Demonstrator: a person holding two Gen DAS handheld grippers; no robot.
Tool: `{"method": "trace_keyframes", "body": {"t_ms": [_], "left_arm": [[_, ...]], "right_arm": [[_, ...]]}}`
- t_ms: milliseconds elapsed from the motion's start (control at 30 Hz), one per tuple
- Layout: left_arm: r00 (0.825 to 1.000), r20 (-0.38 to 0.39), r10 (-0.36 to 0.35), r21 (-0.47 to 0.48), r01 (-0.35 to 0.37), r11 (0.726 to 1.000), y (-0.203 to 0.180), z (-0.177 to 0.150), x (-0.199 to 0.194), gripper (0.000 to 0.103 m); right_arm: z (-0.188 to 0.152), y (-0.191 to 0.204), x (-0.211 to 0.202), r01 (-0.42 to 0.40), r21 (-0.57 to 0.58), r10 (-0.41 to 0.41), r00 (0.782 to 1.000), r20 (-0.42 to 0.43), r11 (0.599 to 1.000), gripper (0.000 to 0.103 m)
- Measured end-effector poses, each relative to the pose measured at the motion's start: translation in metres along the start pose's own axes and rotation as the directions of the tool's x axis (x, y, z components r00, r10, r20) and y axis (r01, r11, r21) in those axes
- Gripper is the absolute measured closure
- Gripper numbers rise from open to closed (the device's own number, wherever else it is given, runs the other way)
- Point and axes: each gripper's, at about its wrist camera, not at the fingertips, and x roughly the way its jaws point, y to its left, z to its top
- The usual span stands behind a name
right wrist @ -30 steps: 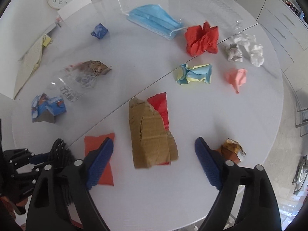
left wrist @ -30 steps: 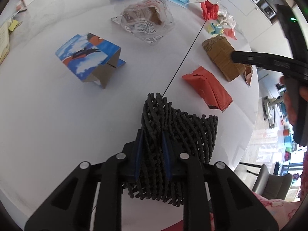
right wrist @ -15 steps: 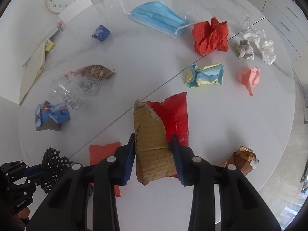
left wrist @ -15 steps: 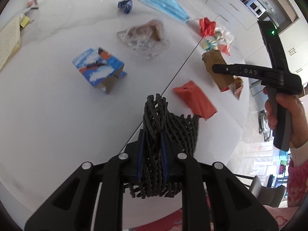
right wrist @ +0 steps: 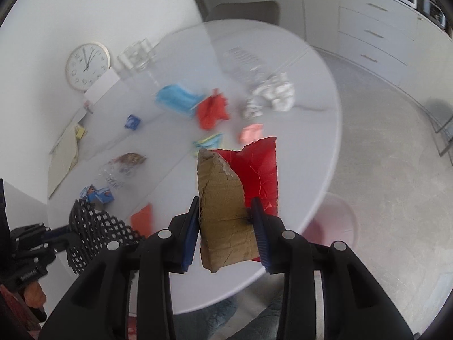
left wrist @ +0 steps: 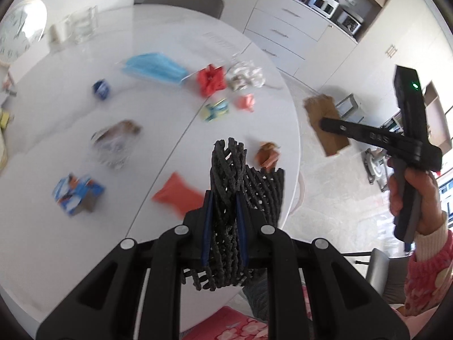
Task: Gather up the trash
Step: 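Carry the black mesh net to the wastebasket while the right gripper grasps the brown cardboard, then open the left gripper over the wastebasket while the right gripper drops the cardboard in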
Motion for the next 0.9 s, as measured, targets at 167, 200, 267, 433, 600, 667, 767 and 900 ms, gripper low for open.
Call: {"method": "trace_keyframes", "body": {"t_ms": [167,200,267,433,600,667,767,900], "left_arm": [[0.999,-0.026,-0.026,0.018,0.027,0.999,-0.064,0.026,0.037,0.087],[0.999,-0.032,-0.037,0.015,0.038,0.999,-0.081,0.032,0.049,0.087],[0.998,-0.05,-0.048,0.02,0.049,0.999,-0.111,0.041,0.072,0.087],[0.993,-0.11,-0.035,0.061,0.042,0.997,-0.182,0.059,0.147,0.087],[0.981,-0.194,0.0,0.035,0.006,0.999,-0.212,0.066,0.215,0.062],[0.981,-0.192,0.027,0.017,-0.024,1.0,-0.215,0.065,0.225,0.043],[0.979,-0.199,0.04,-0.005,-0.042,0.999,-0.216,0.066,0.233,0.035],[0.979,-0.192,0.067,-0.063,-0.08,0.995,-0.211,0.072,0.23,0.025]], "right_arm": [[-0.005,-0.075,-0.018,0.044,0.006,-0.043,0.999,-0.016,0.999,0.067],[-0.006,-0.086,-0.019,0.049,0.001,-0.049,0.999,-0.022,0.999,0.067],[-0.005,-0.11,-0.021,0.06,-0.008,-0.06,0.998,-0.035,0.998,0.066],[-0.001,-0.167,-0.021,0.077,-0.046,-0.081,0.994,-0.068,0.996,0.066],[0.003,-0.196,-0.013,0.063,-0.088,-0.072,0.991,-0.109,0.994,0.063],[0.003,-0.204,-0.006,0.046,-0.101,-0.059,0.99,-0.129,0.994,0.063],[0.002,-0.21,0.0,0.02,-0.11,-0.036,0.988,-0.151,0.994,0.062],[-0.003,-0.209,0.012,-0.027,-0.145,0.0,0.983,-0.183,0.989,0.06]]}}
